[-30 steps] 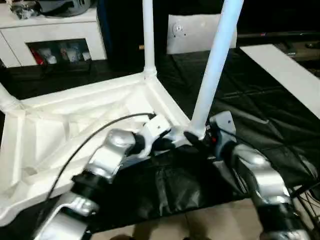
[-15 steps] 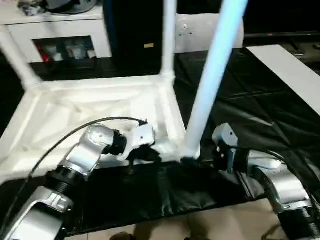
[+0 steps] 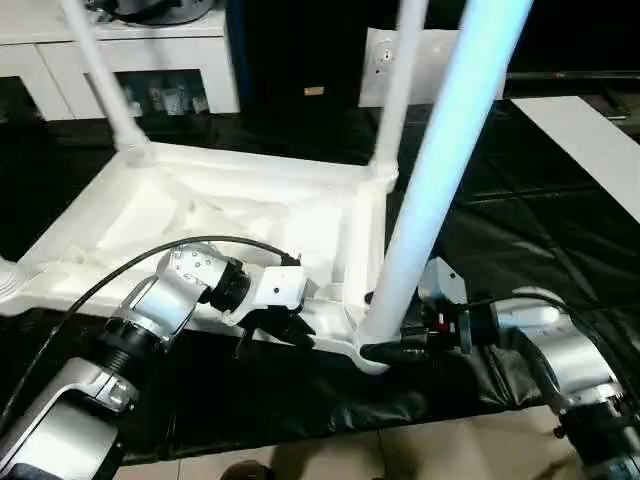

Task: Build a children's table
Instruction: Rotate leg to tighten

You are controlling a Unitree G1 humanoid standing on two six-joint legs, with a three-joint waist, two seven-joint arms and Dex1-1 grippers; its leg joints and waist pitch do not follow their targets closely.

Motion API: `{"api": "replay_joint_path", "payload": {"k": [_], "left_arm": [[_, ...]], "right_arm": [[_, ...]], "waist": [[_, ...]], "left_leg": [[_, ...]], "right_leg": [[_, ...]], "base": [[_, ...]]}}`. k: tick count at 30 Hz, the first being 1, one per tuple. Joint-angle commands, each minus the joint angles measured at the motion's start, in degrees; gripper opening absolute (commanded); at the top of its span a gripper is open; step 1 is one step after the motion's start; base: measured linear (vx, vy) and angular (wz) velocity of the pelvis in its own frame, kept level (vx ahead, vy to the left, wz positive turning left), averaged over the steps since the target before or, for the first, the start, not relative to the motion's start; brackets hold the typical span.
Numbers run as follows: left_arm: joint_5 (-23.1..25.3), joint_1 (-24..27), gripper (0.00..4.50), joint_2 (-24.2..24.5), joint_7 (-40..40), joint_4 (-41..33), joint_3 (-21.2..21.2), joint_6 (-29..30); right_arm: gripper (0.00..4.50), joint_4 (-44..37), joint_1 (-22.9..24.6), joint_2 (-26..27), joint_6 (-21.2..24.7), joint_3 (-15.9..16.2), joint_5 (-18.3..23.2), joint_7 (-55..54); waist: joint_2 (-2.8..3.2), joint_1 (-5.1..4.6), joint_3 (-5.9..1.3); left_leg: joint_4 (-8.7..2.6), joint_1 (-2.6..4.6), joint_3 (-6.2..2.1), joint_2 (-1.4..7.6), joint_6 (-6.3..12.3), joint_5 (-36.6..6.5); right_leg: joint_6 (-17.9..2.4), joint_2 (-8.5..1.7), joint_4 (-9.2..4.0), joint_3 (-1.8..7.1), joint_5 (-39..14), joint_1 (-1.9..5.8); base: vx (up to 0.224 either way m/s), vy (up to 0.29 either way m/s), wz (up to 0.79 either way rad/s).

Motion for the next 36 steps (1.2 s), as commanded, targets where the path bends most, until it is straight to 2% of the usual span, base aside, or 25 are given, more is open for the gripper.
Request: {"api": "replay_joint_path", "payload": {"k": [1,3,8,12,16,18,19,21,22,23,24,25,26,27,28,30,31,32,33,34,35,36], "left_arm": [[0.53,-0.98,0.0,-0.56,-2.66,-0.18,-2.37,-1.74],[0.76,-1.3,0.0,-0.65,-2.94,0.45,-2.4,-2.46],[0.87,-1.74,0.0,-0.72,-3.23,1.49,-2.44,-3.4],[0.86,-2.06,0.0,-0.75,-2.91,2.5,-2.28,-3.89],[0.2,-1.64,0.0,-0.99,-2.4,2.48,-1.55,-3.14],[-1.42,-0.9,0.0,-1.71,-1.23,1.37,-0.1,-0.2],[-1.62,-0.82,0.0,-1.81,-1.05,1.21,0.08,0.19],[-2.73,0.2,0.0,-2.9,2.0,-0.5,1.76,3.9],[-2.91,1.29,0.0,-3.96,5.57,-1.78,2.96,7.2],[-2.96,1.43,0.0,-4.17,6.07,-1.89,3.13,7.48],[-3.2,2.18,0.0,-5.3,8.8,-2.46,4.07,8.94],[-3.57,2.73,0.0,-6.35,10.63,-3.0,4.7,10.48],[-4.1,3.44,0.0,-8.07,13.56,-3.98,5.66,13.01],[-4.14,3.49,0.0,-8.21,13.81,-4.06,5.74,13.24],[-4.46,3.85,0.0,-9.23,15.54,-4.65,6.28,14.83],[-4.25,4.51,0.0,-12.97,21.85,-6.1,7.66,19.32],[-3.96,4.57,0.0,-13.72,23.2,-6.44,7.92,20.34],[-3.49,4.55,0.0,-14.32,24.51,-6.64,8.11,21.14],[-1.66,3.93,0.0,-17.08,30.84,-6.52,9.4,23.97],[-0.83,3.5,0.0,-18.5,34.14,-6.24,10.15,25.23],[-0.77,3.45,0.0,-18.65,34.45,-6.25,10.22,25.42],[-0.14,2.72,0.0,-21.05,38.88,-6.46,11.38,28.0]], "right_arm": [[3.73,1.14,-0.82,-0.47,-1.06,0.94,-0.44,0.87],[3.66,1.95,-1.21,-0.46,-1.52,1.38,-0.77,1.63],[3.1,2.76,-1.56,-0.54,-1.95,1.91,-0.87,2.46],[2.82,3.2,-1.77,-0.47,-1.85,2.35,-0.43,2.92],[2.76,2.44,-1.1,-0.13,-0.41,2.36,0.62,3.22],[2.74,1.22,-0.11,0.47,1.67,2.06,1.73,2.94],[2.74,1.07,0.0,0.55,1.92,2.02,1.86,2.87],[2.74,-0.64,1.25,2.61,4.63,1.21,2.95,-0.57],[2.74,-1.72,1.97,5.6,6.72,0.12,3.58,-5.52],[2.74,-1.74,2.0,6.02,6.82,0.02,3.48,-6.26],[2.74,-1.88,2.1,8.22,7.32,-0.48,2.89,-10.21],[2.74,-1.32,1.89,10.06,7.61,-0.78,1.96,-13.59],[2.73,-0.3,1.45,12.61,7.92,-1.22,0.74,-18.2],[2.72,-0.21,1.41,12.82,7.95,-1.26,0.65,-18.58],[2.72,0.41,1.1,14.29,8.17,-1.53,-0.02,-21.25],[2.72,2.07,-0.21,19.22,11.04,-2.83,-0.29,-28.24],[2.72,2.27,-0.5,20.17,11.89,-3.13,-0.37,-29.62],[2.72,2.38,-0.71,20.93,12.39,-3.24,-0.6,-30.76],[2.72,3.79,-2.07,23.91,14.26,-3.68,-2.37,-36.46],[2.72,4.69,-2.83,25.32,15.12,-3.88,-3.39,-39.46],[2.72,4.79,-2.92,25.5,15.21,-3.91,-3.46,-39.75],[2.72,6.16,-4.21,27.88,16.49,-4.12,-4.67,-43.77]], "waist": [[-0.19,-0.35,-3.19],[-0.36,-0.32,-3.21],[-0.45,-0.29,-3.19],[-0.31,-0.24,-3.2],[-0.34,-0.23,-3.23],[-0.36,-0.16,-3.25],[-0.05,-0.19,-3.23],[-0.07,-0.18,-3.23],[0.02,-0.3,-3.2],[0.02,-0.38,-3.14],[0.24,-0.65,-2.9],[0.09,-0.87,-2.8],[0.04,-1.01,-2.69],[0.06,-1.52,-2.5],[0.03,-2.05,-2.59],[-0.1,-2.94,-2.51],[0.02,-3.43,-2.59],[0.01,-3.56,-2.59],[0.16,-3.77,-2.68],[0.04,-3.87,-2.74],[-0.02,-3.87,-2.76],[0.1,-3.77,-2.76]], "left_leg": [[-3.89,0.93,-0.84,3.58,3.14,-11.56],[-3.88,0.88,-0.82,3.56,3.05,-11.67],[-3.84,0.79,-0.81,3.51,3.24,-11.43],[-3.88,0.86,-0.85,3.6,3.19,-11.55],[-3.87,0.82,-0.85,3.6,3.22,-11.36],[-3.84,0.84,-0.81,3.58,3.25,-11.32],[-3.88,0.83,-0.79,3.6,3.13,-11.39],[-3.96,0.84,-0.84,3.69,3.06,-11.3],[-4.11,0.79,-0.93,3.71,2.73,-11.62],[-4.16,0.8,-0.97,3.69,2.52,-11.84],[-4.31,0.79,-1.07,3.56,1.78,-13.73],[-4.42,0.94,-1.16,3.32,0.84,-15.65],[-4.51,1.02,-1.16,3.36,0.3,-16.55],[-4.68,0.82,-1.37,3.28,-0.72,-17.53],[-4.77,0.94,-1.6,3.33,-1.26,-18.53],[-4.82,0.75,-1.66,3.18,-1.36,-18.91],[-4.73,0.8,-1.69,3.18,-1.34,-18.79],[-4.69,0.71,-1.67,3.08,-1.12,-18.58],[-4.62,0.74,-1.47,3.14,-1.02,-17.65],[-4.47,0.77,-1.41,2.97,-0.87,-16.87],[-4.41,0.73,-1.36,2.84,-0.64,-16.28],[-4.3,0.76,-1.23,2.81,-0.18,-15.8]], "right_leg": [[-14.75,-4.19,-4.05,2.58,-8.97,2.22],[-14.67,-4.18,-4.06,2.57,-8.87,2.26],[-14.67,-4.14,-4.02,2.56,-8.61,2.32],[-14.78,-4.2,-4.01,2.55,-8.69,2.28],[-14.81,-4.19,-3.95,2.54,-8.34,2.31],[-14.95,-4.21,-3.95,2.55,-8.52,2.34],[-15.07,-4.12,-3.95,2.53,-8.18,2.32],[-15.34,-4.15,-3.85,2.58,-7.47,2.31],[-15.31,-4.15,-3.85,2.56,-7.82,2.42],[-15.28,-4.15,-3.91,2.54,-8.2,2.31],[-14.79,-4.28,-4.25,2.56,-11.15,2.15],[-13.64,-4.21,-4.71,2.5,-15.26,2.11],[-13.07,-4.29,-4.85,2.58,-17.21,1.98],[-12.04,-4.37,-5.03,2.55,-20.3,1.88],[-11.1,-4.4,-5.19,2.56,-22.22,1.89],[-10.95,-4.19,-5.29,2.6,-22.04,1.69],[-11.37,-4.19,-5.23,2.64,-21.23,1.63],[-11.31,-4.09,-5.3,2.63,-20.96,1.68],[-11.49,-3.9,-5.12,2.8,-19.0,1.61],[-11.8,-3.92,-5.22,2.76,-18.15,1.58],[-11.72,-3.97,-5.32,2.77,-18.15,1.65],[-11.45,-3.99,-5.51,2.84,-18.13,1.66]], "base": [[0.0,0.0,0.0],[0.0,0.0,0.0],[0.0,0.0,0.0],[0.0,0.0,0.0],[0.0,0.0,0.0],[0.0,0.0,0.0],[0.0,0.0,0.0],[0.0,0.0,0.0],[0.0,0.0,0.0],[0.0,0.0,0.0],[0.0,0.0,0.0],[0.0,0.0,0.0],[0.0,0.0,0.0],[0.0,0.0,0.0],[0.0,0.0,0.0],[0.0,0.0,0.0],[0.0,0.0,0.0],[0.0,0.0,0.0],[0.0,0.0,0.0],[0.0,0.0,0.0],[0.0,0.0,0.0],[0.0,0.0,0.0]]}}
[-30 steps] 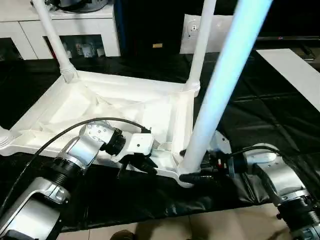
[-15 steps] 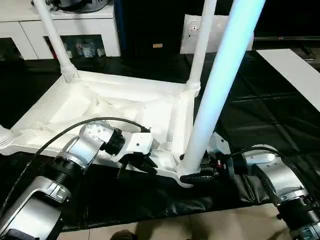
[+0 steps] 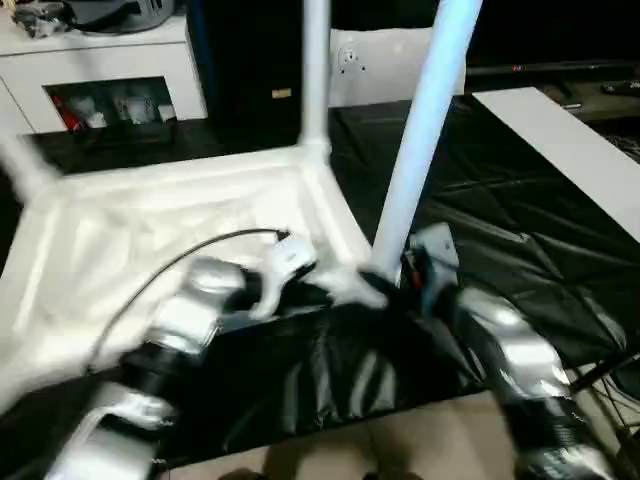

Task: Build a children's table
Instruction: Rotate leg to tighten

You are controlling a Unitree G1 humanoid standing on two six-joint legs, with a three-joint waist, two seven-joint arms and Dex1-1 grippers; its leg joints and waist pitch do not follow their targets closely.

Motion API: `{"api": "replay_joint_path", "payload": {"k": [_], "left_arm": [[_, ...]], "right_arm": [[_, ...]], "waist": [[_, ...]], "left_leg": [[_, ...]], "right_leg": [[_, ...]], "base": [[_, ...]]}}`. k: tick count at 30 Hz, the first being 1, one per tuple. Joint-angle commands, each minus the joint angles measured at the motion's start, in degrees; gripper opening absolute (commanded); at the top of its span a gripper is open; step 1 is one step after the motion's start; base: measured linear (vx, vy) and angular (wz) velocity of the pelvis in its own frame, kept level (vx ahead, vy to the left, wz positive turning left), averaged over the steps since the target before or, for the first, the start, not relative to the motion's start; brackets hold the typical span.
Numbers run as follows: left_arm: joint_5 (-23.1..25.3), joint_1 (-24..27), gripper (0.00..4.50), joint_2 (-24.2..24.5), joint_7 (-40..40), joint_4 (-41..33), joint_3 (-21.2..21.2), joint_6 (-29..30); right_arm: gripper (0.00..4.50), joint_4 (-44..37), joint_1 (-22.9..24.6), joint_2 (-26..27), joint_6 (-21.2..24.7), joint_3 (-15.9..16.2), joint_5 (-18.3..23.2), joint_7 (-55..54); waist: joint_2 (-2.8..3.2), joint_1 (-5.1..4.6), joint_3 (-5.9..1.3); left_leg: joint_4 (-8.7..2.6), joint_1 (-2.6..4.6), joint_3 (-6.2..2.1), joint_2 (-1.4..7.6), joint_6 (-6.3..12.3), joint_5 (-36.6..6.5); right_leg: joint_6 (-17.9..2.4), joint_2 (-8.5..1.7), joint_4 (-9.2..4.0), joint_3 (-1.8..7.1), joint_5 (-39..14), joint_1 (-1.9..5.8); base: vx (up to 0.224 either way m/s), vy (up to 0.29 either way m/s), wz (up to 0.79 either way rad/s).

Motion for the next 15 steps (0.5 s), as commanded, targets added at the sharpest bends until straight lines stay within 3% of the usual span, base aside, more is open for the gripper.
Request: {"api": "replay_joint_path", "payload": {"k": [1,2,4,7,12,15], "left_arm": [[-0.72,-2.45,0.0,-5.57,7.54,-1.91,-0.45,2.16],[-0.76,-2.47,0.0,-5.72,7.72,-2.01,-0.37,2.32],[-0.48,-2.44,0.0,-6.51,8.58,-3.08,-0.37,2.97],[0.32,-1.84,0.0,-5.23,7.13,-4.24,-1.89,2.06],[0.66,-1.19,0.0,-2.31,3.65,-4.47,-2.57,0.14],[0.21,-0.91,0.0,0.55,-0.4,-3.65,-2.84,-4.0]], "right_arm": [[2.72,0.91,-0.64,7.03,2.87,8.04,1.5,0.97],[2.72,0.88,-0.62,7.04,2.79,8.21,1.47,1.15],[3.28,0.35,-0.01,7.03,2.22,9.24,1.33,2.49],[3.51,-1.17,1.42,6.61,2.85,8.21,1.65,2.57],[3.93,-3.91,3.4,3.77,0.4,6.82,2.29,4.67],[4.28,-6.33,5.25,-0.28,-1.76,5.1,3.65,8.32]], "waist": [[0.03,0.19,-2.87],[0.0,0.28,-2.96],[0.01,0.65,-3.16],[0.2,0.77,-3.2],[0.3,0.87,-3.33],[0.36,0.95,-3.6]], "left_leg": [[-4.41,0.44,-1.33,2.86,-0.12,-14.91],[-4.37,0.44,-1.3,2.86,0.1,-14.38],[-4.3,0.4,-1.22,2.91,0.92,-12.96],[-4.33,0.35,-1.19,2.94,1.59,-12.0],[-4.42,0.41,-1.26,3.03,1.14,-13.2],[-4.21,0.31,-1.21,3.04,1.94,-11.43]], "right_leg": [[-11.12,-3.94,-5.41,2.63,-17.56,1.83],[-10.99,-3.92,-5.4,2.63,-16.82,1.88],[-11.14,-3.8,-5.19,2.62,-13.33,2.07],[-11.71,-3.71,-4.91,2.57,-10.3,2.2],[-11.52,-3.81,-4.96,2.59,-10.35,2.36],[-11.96,-3.81,-4.71,2.55,-6.98,2.68]], "base": [[0.0,0.0,0.0],[0.0,0.0,0.0],[0.0,0.0,0.0],[0.0,0.0,0.0],[0.0,0.0,0.0],[0.0,0.0,0.0]]}}
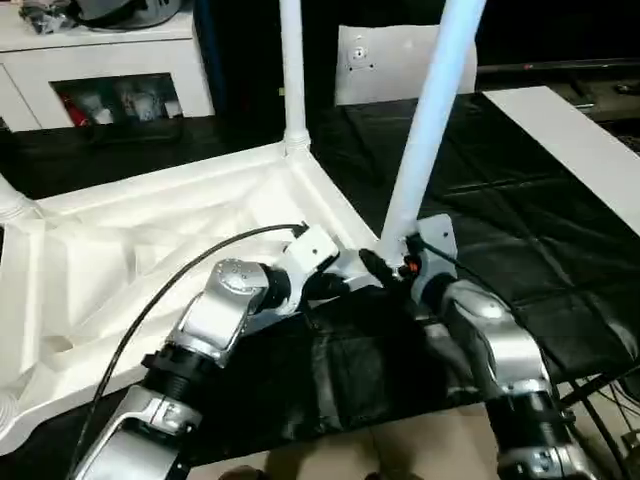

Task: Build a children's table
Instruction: Rotate leg to tighten

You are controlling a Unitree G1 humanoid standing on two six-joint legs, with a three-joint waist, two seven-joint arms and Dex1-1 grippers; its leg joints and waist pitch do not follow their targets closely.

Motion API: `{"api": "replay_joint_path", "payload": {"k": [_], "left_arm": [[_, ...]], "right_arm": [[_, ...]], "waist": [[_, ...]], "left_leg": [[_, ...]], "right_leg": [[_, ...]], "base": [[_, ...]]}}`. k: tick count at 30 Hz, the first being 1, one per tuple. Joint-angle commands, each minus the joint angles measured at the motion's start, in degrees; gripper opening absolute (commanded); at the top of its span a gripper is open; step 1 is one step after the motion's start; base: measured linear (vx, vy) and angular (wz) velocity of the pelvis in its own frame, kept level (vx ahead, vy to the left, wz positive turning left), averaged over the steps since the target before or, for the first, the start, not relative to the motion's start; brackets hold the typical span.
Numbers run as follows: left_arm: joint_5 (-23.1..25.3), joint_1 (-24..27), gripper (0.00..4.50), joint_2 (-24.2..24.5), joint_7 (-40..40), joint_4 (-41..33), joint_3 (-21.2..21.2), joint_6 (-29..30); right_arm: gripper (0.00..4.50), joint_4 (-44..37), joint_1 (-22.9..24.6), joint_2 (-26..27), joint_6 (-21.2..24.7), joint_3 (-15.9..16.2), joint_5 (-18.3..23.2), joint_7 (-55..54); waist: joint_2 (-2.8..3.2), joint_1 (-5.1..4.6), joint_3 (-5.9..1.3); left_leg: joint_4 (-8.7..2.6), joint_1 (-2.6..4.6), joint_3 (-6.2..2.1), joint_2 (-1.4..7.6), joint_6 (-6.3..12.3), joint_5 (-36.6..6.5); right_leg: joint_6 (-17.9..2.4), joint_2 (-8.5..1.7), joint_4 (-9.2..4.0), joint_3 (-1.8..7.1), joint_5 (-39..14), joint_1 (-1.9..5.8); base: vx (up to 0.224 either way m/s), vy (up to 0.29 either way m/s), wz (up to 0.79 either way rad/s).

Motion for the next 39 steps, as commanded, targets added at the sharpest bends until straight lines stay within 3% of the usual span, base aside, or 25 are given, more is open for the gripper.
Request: {"api": "replay_joint_path", "payload": {"k": [1,3,4,7,12,18,21,22,29,39], "left_arm": [[-0.93,-0.98,0.0,0.18,-1.72,-0.54,-0.1,-4.99],[-1.52,-0.61,0.0,1.59,-4.5,-0.23,-0.41,-7.42],[-1.99,-0.3,0.0,3.21,-7.75,0.32,-0.94,-11.01],[-2.23,-0.29,0.0,5.64,-11.55,1.0,-2.04,-13.16],[-2.3,-1.62,0.0,10.13,-20.37,3.99,-4.57,-18.42],[-2.51,-2.81,0.0,13.1,-28.66,5.17,-6.76,-21.37],[-2.45,-3.36,0.0,13.73,-30.53,5.66,-7.37,-22.32],[-2.36,-4.44,0.0,14.46,-32.9,6.6,-8.5,-24.1],[-1.52,-6.6,0.0,14.54,-35.75,9.15,-9.96,-27.55],[-2.02,-7.85,0.0,13.18,-37.73,10.4,-11.31,-29.24]], "right_arm": [[4.39,-1.86,1.27,0.1,-0.51,5.2,2.76,6.72],[4.47,-2.6,1.85,-2.25,-1.72,4.74,3.06,9.16],[4.47,-3.2,2.31,-4.6,-2.96,4.16,3.51,11.84],[4.47,-3.79,2.61,-7.29,-4.93,3.13,4.26,15.31],[4.47,-3.45,2.26,-13.59,-7.91,4.19,5.37,25.48],[4.47,-2.44,1.6,-18.22,-9.41,6.62,5.98,34.12],[4.47,-1.84,1.18,-19.02,-10.42,7.4,5.87,36.0],[4.47,-0.86,0.46,-19.78,-12.81,8.48,5.79,38.74],[4.47,0.66,-0.74,-20.76,-15.14,11.17,5.4,43.45],[3.65,2.67,-2.51,-20.26,-15.07,14.13,5.68,47.7]], "waist": [[0.61,0.32,-3.77],[0.36,0.22,-3.87],[0.73,0.35,-3.89],[0.53,0.36,-3.96],[0.84,1.04,-3.61],[0.54,1.84,-3.53],[0.54,2.1,-3.59],[0.16,2.28,-3.51],[0.13,3.12,-3.63],[0.06,3.38,-3.52]], "left_leg": [[-3.57,0.47,-1.27,3.06,2.49,-9.9],[-3.36,0.32,-1.14,2.97,3.3,-8.45],[-3.25,0.31,-1.18,2.95,3.7,-8.02],[-3.09,0.25,-1.03,3.04,4.55,-7.83],[-3.26,0.71,-1.02,3.32,3.33,-11.66],[-3.19,0.67,-0.92,3.36,3.22,-11.75],[-3.06,0.72,-0.87,3.38,3.32,-11.53],[-3.04,0.68,-0.82,3.38,3.48,-11.28],[-2.89,0.67,-0.79,3.53,4.24,-9.26],[-2.87,0.59,-0.81,3.55,4.39,-9.6]], "right_leg": [[-12.77,-3.87,-4.06,2.62,-3.86,2.87],[-13.78,-3.78,-3.73,2.51,-0.64,3.01],[-14.13,-3.8,-3.72,2.47,0.25,3.01],[-14.88,-3.83,-3.4,2.49,1.55,3.07],[-14.8,-3.83,-3.79,2.49,-5.35,2.7],[-14.78,-3.96,-3.64,2.44,-6.27,2.67],[-14.98,-4.05,-3.61,2.44,-6.77,2.51],[-14.92,-4.09,-3.61,2.49,-7.11,2.51],[-15.18,-4.09,-3.16,2.42,-5.25,2.48],[-15.4,-4.14,-3.21,2.34,-5.82,2.45]], "base": [[0.0,0.0,0.0],[0.0,0.0,0.0],[0.0,0.0,0.0],[0.0,0.0,0.0],[0.0,0.0,0.0],[0.0,0.0,0.0],[0.0,0.0,0.0],[0.0,0.0,0.0],[0.0,0.0,0.0],[0.0,0.0,0.0]]}}
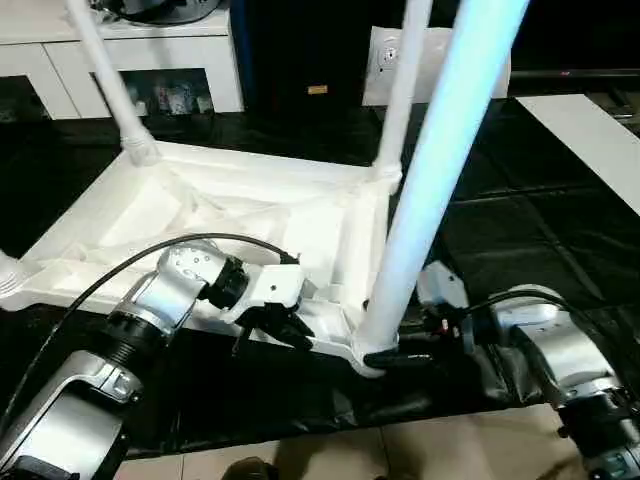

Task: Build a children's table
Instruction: Rotate leg to tighten

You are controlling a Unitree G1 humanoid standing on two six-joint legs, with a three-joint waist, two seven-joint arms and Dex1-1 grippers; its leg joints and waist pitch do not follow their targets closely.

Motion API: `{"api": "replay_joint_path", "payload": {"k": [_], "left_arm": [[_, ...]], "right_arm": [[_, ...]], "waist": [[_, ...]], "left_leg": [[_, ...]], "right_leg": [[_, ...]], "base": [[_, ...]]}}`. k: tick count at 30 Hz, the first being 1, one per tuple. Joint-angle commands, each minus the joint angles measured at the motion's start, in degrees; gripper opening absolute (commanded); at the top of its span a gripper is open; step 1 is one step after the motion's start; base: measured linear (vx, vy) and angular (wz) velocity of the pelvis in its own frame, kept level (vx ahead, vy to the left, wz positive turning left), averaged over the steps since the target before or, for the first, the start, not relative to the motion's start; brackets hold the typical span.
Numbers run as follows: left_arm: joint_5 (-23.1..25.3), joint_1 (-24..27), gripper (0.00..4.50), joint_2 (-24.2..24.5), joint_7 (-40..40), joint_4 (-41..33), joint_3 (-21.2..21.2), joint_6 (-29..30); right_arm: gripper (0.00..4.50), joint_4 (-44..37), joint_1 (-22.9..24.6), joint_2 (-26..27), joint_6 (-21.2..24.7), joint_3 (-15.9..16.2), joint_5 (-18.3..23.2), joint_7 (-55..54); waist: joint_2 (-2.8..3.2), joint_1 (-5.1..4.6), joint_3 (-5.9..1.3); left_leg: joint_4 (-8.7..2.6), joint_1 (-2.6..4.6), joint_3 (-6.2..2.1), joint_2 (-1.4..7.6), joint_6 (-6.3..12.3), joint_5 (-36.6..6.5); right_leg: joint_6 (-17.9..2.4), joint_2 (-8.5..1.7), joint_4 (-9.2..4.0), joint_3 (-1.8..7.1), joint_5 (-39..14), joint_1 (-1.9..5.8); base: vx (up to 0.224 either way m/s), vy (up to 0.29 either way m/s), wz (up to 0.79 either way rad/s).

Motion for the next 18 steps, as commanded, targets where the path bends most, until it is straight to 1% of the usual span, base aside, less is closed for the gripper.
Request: {"api": "replay_joint_path", "payload": {"k": [1,3,5,8,9,13,14,15,17,18], "left_arm": [[0.2,-1.11,0.0,-1.01,-2.75,-0.88,-2.22,-1.56],[0.15,-1.08,0.0,-1.04,-2.88,-0.82,-2.2,-1.66],[0.22,-1.05,0.0,-1.03,-3.18,-0.55,-2.2,-1.81],[0.09,-0.97,0.0,-0.92,-3.28,-0.26,-2.1,-1.92],[-0.04,-0.85,0.0,-0.84,-3.22,-0.37,-2.03,-1.72],[-0.56,-0.42,0.0,-0.88,-2.76,-0.72,-1.47,-0.82],[-0.87,-0.1,0.0,-0.96,-2.05,-1.03,-0.98,-0.16],[-1.3,0.31,0.0,-1.18,-1.04,-1.53,-0.34,0.89],[-1.68,0.82,0.0,-1.56,0.42,-2.24,0.38,2.23],[-1.45,1.4,0.0,-2.27,3.32,-3.04,1.15,3.39]], "right_arm": [[3.55,0.23,-0.64,-0.01,-0.3,0.18,0.25,0.35],[3.33,0.25,-0.63,0.02,-0.13,0.35,0.47,0.62],[3.26,0.31,-0.67,0.01,0.26,0.61,0.81,1.0],[2.89,0.36,-0.53,0.11,1.18,0.94,1.35,1.6],[2.89,0.15,-0.32,0.13,1.31,1.12,1.53,1.61],[2.74,-0.62,0.32,0.71,2.36,0.91,2.2,1.38],[2.71,-1.22,0.75,1.17,3.14,0.7,2.72,0.89],[2.71,-2.04,1.31,1.83,4.29,0.39,3.48,0.08],[2.7,-3.02,1.98,2.76,5.84,-0.04,4.29,-1.32],[2.7,-4.01,2.74,4.24,7.94,-0.59,4.7,-4.19]], "waist": [[-0.32,-0.36,-3.75],[-0.34,-0.32,-3.72],[-0.35,-0.31,-3.71],[-0.4,-0.31,-3.66],[-0.32,-0.29,-3.66],[-0.35,-0.3,-3.61],[-0.21,-0.29,-3.48],[-0.28,-0.33,-3.45],[-0.25,-0.29,-3.39],[-0.31,-0.37,-3.3]], "left_leg": [[-3.77,1.01,-0.81,3.46,4.39,-9.55],[-3.77,1.01,-0.82,3.45,4.41,-9.51],[-3.78,0.96,-0.81,3.43,4.41,-9.64],[-3.82,0.95,-0.83,3.43,4.45,-9.54],[-3.82,0.97,-0.85,3.48,4.43,-9.5],[-3.81,0.89,-0.84,3.44,4.62,-9.2],[-3.84,0.87,-0.84,3.44,4.58,-9.42],[-3.91,0.85,-0.85,3.44,4.41,-9.95],[-4.04,0.89,-0.91,3.54,4.04,-10.38],[-4.19,0.89,-0.92,3.61,3.75,-10.56]], "right_leg": [[-15.24,-4.07,-3.73,2.43,-5.87,2.6],[-15.2,-4.07,-3.74,2.43,-5.9,2.57],[-15.12,-4.07,-3.77,2.41,-6.28,2.61],[-14.92,-4.05,-3.8,2.39,-6.61,2.58],[-15.02,-4.07,-3.77,2.4,-6.42,2.53],[-15.1,-4.06,-3.74,2.36,-5.89,2.55],[-15.07,-4.06,-3.78,2.37,-6.16,2.48],[-14.94,-4.1,-3.89,2.35,-7.0,2.51],[-14.78,-4.17,-3.96,2.38,-7.78,2.48],[-14.54,-4.02,-3.93,2.39,-8.06,2.48]], "base": [[0.0,0.0,0.0],[0.0,0.0,0.0],[0.0,0.0,0.0],[0.0,0.0,0.0],[0.0,0.0,0.0],[0.0,0.0,0.0],[0.0,0.0,0.0],[0.0,0.0,0.0],[0.0,0.0,0.0],[0.0,0.0,0.0]]}}
